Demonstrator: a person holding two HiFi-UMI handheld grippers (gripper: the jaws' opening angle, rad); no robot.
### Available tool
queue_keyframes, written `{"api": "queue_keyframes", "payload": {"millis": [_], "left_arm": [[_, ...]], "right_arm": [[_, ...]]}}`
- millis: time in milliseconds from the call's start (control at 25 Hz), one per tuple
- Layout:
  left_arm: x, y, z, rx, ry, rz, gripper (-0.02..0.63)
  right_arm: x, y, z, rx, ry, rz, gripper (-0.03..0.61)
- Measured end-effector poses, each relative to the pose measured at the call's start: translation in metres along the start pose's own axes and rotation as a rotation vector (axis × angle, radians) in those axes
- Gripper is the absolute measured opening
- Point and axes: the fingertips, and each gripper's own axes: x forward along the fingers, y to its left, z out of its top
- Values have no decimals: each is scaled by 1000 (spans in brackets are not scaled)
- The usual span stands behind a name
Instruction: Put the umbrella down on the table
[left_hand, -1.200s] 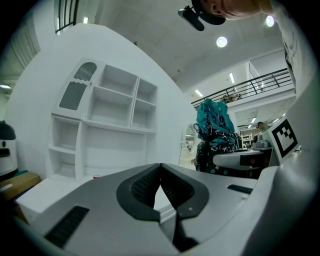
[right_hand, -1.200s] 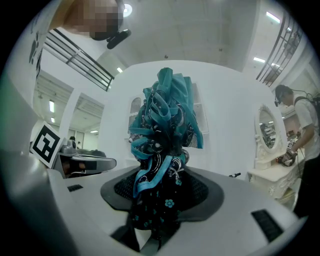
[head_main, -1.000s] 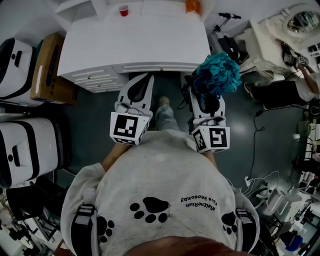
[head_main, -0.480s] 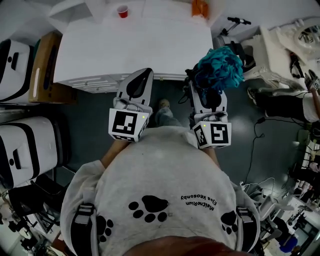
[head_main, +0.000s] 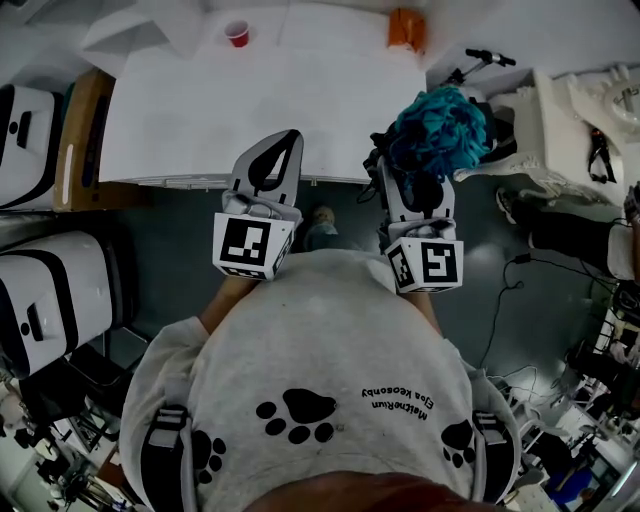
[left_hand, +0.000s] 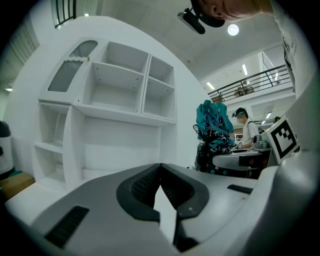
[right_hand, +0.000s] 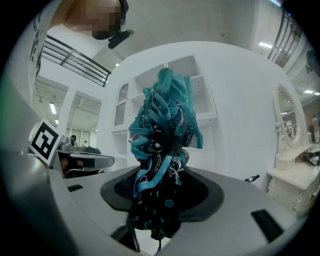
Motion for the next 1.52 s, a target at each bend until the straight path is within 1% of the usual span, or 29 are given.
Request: {"api": "queue_keyframes", "payload": {"millis": [160, 320, 640, 920, 1160, 1520], "left_arm": [[32, 0, -1, -3, 10, 22, 18], [52, -3, -4, 0, 21, 34, 18], [70, -2, -10, 2, 36, 36, 18], [80, 6, -14, -9, 63, 16, 18], [82, 21, -16, -17, 95, -17, 18], [100, 19, -34, -10, 143, -83, 18]], "right_arm": [[24, -25, -2, 4, 7, 25, 236], [40, -43, -5, 14, 14, 44, 236], [55, -51, -13, 22, 38, 67, 236], [67, -50, -17, 29, 63, 59, 236], [79, -41, -20, 34, 88, 42, 236], [87, -44, -47, 56, 135, 15, 236]]}}
